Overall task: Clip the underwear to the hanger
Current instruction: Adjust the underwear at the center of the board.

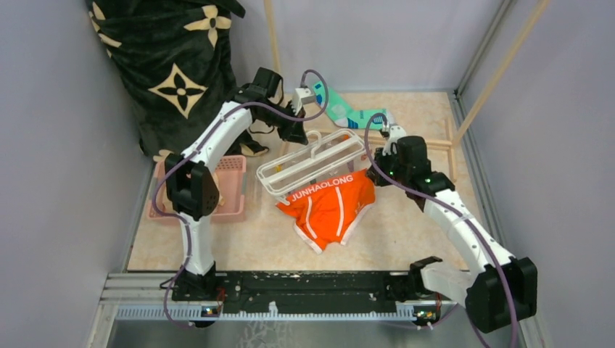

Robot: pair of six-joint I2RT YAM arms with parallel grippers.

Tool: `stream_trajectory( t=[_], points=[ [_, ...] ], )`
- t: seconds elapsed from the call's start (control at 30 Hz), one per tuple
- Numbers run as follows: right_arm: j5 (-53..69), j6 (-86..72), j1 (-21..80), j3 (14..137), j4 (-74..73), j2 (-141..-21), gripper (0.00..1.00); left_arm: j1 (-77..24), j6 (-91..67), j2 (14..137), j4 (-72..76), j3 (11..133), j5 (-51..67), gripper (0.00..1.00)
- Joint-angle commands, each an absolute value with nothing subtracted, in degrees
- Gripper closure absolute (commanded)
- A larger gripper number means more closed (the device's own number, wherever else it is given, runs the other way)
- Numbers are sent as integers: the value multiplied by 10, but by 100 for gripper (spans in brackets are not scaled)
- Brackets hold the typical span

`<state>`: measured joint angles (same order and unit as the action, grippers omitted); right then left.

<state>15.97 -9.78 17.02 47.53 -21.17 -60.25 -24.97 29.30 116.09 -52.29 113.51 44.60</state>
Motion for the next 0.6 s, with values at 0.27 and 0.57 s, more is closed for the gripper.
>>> stream_trajectory(
  t=[0.27,0.57],
  points=[
    [-19,-158,166,475,-129,-762,100,-269,345,1273,-525,1235,449,100],
    [-60,-128,166,502,-27,-853,95,-270,344,1272,-506,1217,421,98]
  ],
)
